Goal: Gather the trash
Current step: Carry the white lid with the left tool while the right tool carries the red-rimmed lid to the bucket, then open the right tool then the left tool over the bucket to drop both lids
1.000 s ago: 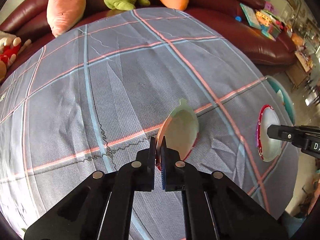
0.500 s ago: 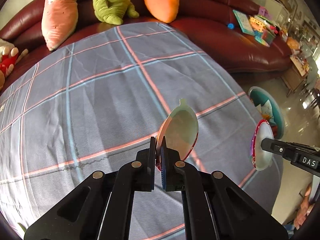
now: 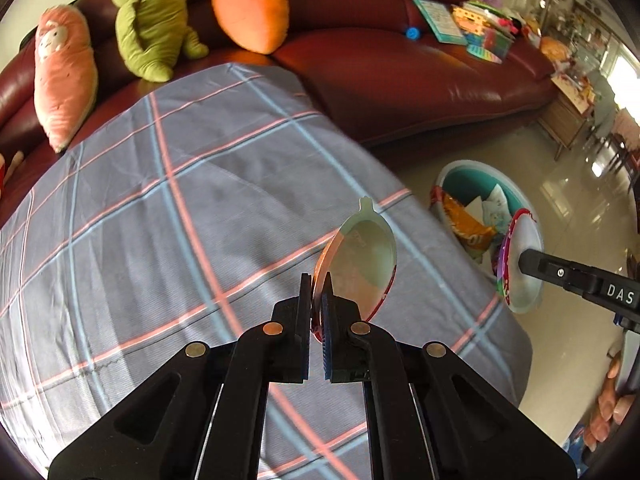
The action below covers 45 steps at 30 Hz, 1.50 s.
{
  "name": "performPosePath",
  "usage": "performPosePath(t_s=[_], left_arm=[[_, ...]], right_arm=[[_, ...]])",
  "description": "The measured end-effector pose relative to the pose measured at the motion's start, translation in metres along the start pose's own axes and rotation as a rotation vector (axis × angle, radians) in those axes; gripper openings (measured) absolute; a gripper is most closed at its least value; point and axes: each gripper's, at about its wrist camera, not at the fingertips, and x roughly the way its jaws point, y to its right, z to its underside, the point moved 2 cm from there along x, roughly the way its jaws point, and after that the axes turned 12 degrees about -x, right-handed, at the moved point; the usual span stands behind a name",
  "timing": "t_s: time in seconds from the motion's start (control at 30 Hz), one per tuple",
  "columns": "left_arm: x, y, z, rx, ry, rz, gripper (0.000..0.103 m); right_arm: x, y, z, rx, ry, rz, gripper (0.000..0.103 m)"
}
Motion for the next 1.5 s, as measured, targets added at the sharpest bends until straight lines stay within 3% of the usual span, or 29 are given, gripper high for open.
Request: performPosePath(t_s=[0.27, 0.67, 1.23, 1.37, 1.43, 1.5], left_arm=[[0.015, 0.060, -0.006, 0.084, -0.014, 0.000, 0.005], [0.038, 0.128, -0.010, 0.154, -0.051, 0.036, 0.005], [0.064, 0.156, -0.038, 0.149, -0.067, 0.083, 0.005], [0.070, 0.158, -0.040, 0.147, -0.077, 0.090, 0.005], [0.072, 0.159, -0.040, 0.149, -0.082, 0.091, 0.005], [0.076, 0.160, -0.039, 0.149, -0.090, 0.094, 0.005]], right_arm=[[-0.026, 0.061, -0.002, 0.095, 0.074, 0.009, 0.004], [-0.049, 0.129, 0.002, 0.201, 0.108, 0.040, 0.004], [-0.041, 0.165, -0.029, 0.218, 0.091, 0.109, 0.005], [-0.031, 0.167, -0.035, 0.221, 0.074, 0.121, 0.015], [-0.027, 0.169, -0.035, 0.230, 0.072, 0.121, 0.051], [-0.026, 0.170, -0.033, 0.230, 0.075, 0.141, 0.054]])
